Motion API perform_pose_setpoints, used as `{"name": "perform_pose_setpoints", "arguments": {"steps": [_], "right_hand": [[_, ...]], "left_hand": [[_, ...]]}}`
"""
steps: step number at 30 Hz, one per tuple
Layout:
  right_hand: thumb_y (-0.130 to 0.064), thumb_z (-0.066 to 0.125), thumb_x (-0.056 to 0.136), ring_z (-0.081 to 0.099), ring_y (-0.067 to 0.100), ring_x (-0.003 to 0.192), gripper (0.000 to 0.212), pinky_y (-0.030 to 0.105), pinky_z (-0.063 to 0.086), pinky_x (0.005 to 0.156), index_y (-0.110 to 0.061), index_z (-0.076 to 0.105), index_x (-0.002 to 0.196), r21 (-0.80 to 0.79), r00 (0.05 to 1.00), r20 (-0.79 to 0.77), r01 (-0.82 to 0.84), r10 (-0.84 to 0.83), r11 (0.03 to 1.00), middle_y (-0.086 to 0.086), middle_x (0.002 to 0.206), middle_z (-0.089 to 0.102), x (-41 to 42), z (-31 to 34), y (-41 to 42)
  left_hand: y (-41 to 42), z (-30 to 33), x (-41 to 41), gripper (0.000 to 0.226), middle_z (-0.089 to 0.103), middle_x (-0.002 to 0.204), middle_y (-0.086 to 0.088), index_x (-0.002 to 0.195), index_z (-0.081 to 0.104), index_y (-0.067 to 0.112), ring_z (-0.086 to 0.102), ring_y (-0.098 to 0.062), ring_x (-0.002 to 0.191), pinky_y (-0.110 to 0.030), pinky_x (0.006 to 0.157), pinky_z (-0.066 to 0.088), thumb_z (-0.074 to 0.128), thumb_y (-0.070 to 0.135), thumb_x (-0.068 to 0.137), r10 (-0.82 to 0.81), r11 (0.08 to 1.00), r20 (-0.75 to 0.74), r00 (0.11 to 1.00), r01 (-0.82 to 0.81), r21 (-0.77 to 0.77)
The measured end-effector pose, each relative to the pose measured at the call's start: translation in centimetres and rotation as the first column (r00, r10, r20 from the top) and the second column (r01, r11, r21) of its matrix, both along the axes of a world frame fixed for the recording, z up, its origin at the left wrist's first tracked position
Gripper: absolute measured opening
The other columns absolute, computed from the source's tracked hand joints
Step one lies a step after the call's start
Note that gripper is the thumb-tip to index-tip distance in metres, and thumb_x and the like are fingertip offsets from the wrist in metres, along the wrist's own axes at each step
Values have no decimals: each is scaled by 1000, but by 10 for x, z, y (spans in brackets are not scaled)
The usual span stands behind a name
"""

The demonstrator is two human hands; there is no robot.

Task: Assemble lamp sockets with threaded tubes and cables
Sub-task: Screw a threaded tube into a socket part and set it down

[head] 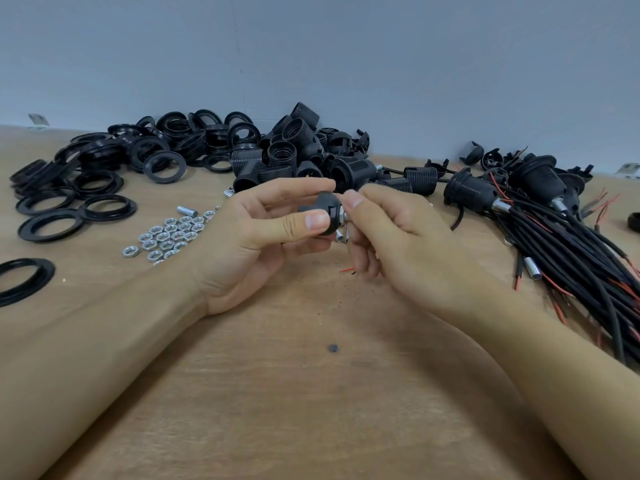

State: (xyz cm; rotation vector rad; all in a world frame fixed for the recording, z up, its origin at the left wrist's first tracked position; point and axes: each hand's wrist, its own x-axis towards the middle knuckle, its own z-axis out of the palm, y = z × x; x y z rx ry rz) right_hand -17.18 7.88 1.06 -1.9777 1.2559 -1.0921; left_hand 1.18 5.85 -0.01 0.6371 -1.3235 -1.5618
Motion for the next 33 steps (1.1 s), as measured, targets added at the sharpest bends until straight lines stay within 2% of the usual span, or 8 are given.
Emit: {"name": "perform_pose_setpoints", "arguments": {"steps": [4, 8, 10, 15, 22, 25, 30, 33], "right_hand": [[-57, 36, 100, 52, 7, 40, 61, 25, 46, 52, -12, 56, 63, 49, 999, 30, 34, -36, 998, 3, 47, 61, 1, 1, 2], [-38, 47, 101, 53, 4, 47, 32, 27, 40, 57, -15, 53, 80, 19, 1000, 18, 3, -3, 1000, 1, 58, 64, 1, 1, 0], [-35, 46, 102, 51, 3, 48, 33, 26, 41, 57, -15, 52, 76, 4, 1000, -5, -1, 1, 1000, -1, 55, 63, 1, 1, 0], [-39, 41, 104, 49, 11, 46, 44, 36, 47, 57, -13, 48, 69, 47, 1000, -4, -12, 12, 999, 0, 47, 58, 0, 4, 2], [-41, 41, 103, 40, 9, 40, 46, 20, 37, 47, -18, 42, 64, 103, 997, 73, -41, 34, 994, -2, 41, 50, 0, -1, -4], [-43, 44, 101, 36, 12, 39, 47, 21, 34, 43, -23, 41, 59, 157, 987, 157, -70, 45, 985, -2, 40, 48, 0, -4, -8], [-54, 43, 97, 44, 13, 35, 51, 16, 30, 35, -20, 51, 60, 263, 955, 274, 41, -115, 964, 6, 47, 59, -2, -3, -15], [-46, 47, 98, 55, 14, 45, 40, 27, 45, 46, -19, 61, 74, 45, 919, 177, 350, -352, 936, 4, 57, 65, -28, 5, -24]], "left_hand": [[-2, -1, 0, 40, 74, 100, -4, 112, 71, 12, 70, -21, 89, -28, 80, 57, 74, 2, 73, 20, 1000, 12, 1000, -20, -3], [-2, -2, 0, 39, 75, 103, -7, 102, 77, 19, 71, -21, 88, -28, 78, 57, 84, 7, 66, 30, 1000, -8, 1000, -30, 1], [-3, -2, 1, 34, 75, 103, -6, 101, 78, 21, 70, -20, 87, -28, 77, 57, 79, 17, 66, 20, 1000, -26, 999, -20, -5], [-4, -5, 1, 35, 74, 104, -7, 105, 75, 17, 70, -22, 91, -29, 79, 56, 80, 17, 71, 9, 999, -32, 999, -11, -44], [2, -8, -4, 38, 75, 108, -4, 111, 67, 12, 71, -21, 102, -29, 87, 54, 76, 21, 75, 253, 901, 110, 961, -192, -389], [3, -8, -5, 38, 74, 111, -2, 111, 66, 12, 70, -20, 107, -28, 90, 54, 78, 19, 76, 306, 857, 134, 943, -211, -469], [1, -14, -12, 39, 72, 106, 0, 105, 67, 26, 68, -23, 98, -30, 85, 55, 84, 19, 70, 442, 791, 185, 878, -284, -542], [-5, -15, -7, 38, 69, 102, 4, 99, 61, 28, 69, -16, 95, -25, 83, 55, 82, 17, 69, 546, 753, 156, 823, -401, -522]]}}
